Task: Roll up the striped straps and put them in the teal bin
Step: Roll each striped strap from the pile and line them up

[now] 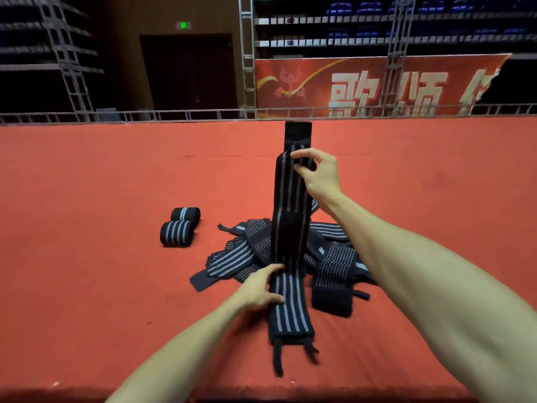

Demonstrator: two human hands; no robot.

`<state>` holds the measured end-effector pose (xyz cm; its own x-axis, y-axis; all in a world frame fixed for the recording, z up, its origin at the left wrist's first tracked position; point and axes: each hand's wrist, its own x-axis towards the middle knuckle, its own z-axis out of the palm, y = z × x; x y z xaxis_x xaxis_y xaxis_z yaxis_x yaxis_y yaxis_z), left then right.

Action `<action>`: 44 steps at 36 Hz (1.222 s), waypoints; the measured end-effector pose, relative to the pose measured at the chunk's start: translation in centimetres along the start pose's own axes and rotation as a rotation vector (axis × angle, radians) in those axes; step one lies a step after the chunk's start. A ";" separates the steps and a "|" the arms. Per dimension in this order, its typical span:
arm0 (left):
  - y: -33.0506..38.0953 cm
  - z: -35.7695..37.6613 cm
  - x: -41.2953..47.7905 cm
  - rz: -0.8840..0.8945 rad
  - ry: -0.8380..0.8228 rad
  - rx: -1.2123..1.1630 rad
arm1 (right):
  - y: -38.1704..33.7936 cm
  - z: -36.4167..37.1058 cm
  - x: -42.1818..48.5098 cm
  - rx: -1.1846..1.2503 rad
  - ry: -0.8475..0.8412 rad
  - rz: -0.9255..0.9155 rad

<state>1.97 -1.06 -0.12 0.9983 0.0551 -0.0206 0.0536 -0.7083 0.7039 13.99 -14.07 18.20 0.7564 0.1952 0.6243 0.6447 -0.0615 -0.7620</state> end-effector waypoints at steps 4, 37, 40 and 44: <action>-0.5 0.2 0.7 0.004 0.043 0.189 | 1.6 0.4 -0.8 -0.005 -0.015 0.042; 3.6 -8.0 13.1 0.238 0.414 -0.561 | 12.5 1.7 -4.3 0.137 -0.324 0.215; 2.9 -8.1 13.9 0.267 0.428 -0.535 | 12.6 1.5 -3.2 0.146 -0.420 0.234; 2.8 -8.3 14.6 0.325 0.453 -0.482 | 12.5 2.2 -1.2 0.178 -0.285 0.206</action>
<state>16.46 3.63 7.41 0.8485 0.2541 0.4642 -0.3643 -0.3559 0.8606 20.89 -12.95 7.59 0.7908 0.4616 0.4019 0.4348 0.0383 -0.8997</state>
